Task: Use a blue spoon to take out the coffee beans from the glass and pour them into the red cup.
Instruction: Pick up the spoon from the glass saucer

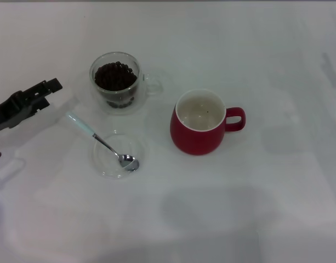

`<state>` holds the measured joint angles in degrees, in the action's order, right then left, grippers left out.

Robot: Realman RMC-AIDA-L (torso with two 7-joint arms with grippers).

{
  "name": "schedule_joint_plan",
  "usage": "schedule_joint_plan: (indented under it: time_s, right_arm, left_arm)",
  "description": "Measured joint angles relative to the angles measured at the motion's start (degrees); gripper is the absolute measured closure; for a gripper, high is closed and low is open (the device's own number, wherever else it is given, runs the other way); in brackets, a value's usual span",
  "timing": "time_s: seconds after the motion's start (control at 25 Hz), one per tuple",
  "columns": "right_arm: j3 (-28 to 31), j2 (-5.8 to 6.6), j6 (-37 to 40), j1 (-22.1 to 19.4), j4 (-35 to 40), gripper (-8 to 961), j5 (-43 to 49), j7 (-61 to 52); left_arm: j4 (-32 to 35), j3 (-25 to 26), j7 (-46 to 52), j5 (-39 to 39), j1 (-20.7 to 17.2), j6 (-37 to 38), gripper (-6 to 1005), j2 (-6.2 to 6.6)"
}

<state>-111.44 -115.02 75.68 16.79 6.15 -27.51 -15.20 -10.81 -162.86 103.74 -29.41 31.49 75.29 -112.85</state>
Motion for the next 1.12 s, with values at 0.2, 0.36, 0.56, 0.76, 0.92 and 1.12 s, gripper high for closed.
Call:
schedule_joint_plan:
  time_s: [0.2, 0.36, 0.56, 0.76, 0.92, 1.12]
  right_arm:
    - [0.00, -0.03, -0.01, -0.13, 0.00, 93, 0.12, -0.02]
    - [-0.16, -0.03, 0.11, -0.14, 0.10, 93, 0.26, -0.34]
    - [-0.29, -0.03, 0.43, -0.29, 0.35, 93, 0.43, -0.46]
    - [-0.49, -0.03, 0.46, -0.30, 0.39, 93, 0.44, -0.48]
    - [-0.53, -0.03, 0.47, -0.29, 0.47, 93, 0.44, -0.50]
    - [-0.53, -0.03, 0.50, -0.27, 0.57, 94, 0.44, -0.53]
  left_arm:
    - [0.00, -0.05, -0.57, 0.57, -0.40, 0.20, 108, -0.48]
    - [0.16, -0.10, -3.28, 1.12, -0.81, 0.63, 108, -0.88]
    - [0.32, -0.10, -6.49, 1.36, -1.64, 1.06, 107, -1.36]
    - [0.23, -0.09, -10.13, 1.94, -2.03, 3.11, 107, -1.58]
    - [0.28, -0.09, -11.11, 2.06, -2.05, 3.15, 107, -1.63]
    - [0.22, -0.09, -14.76, 2.31, -2.18, 3.19, 107, -2.28]
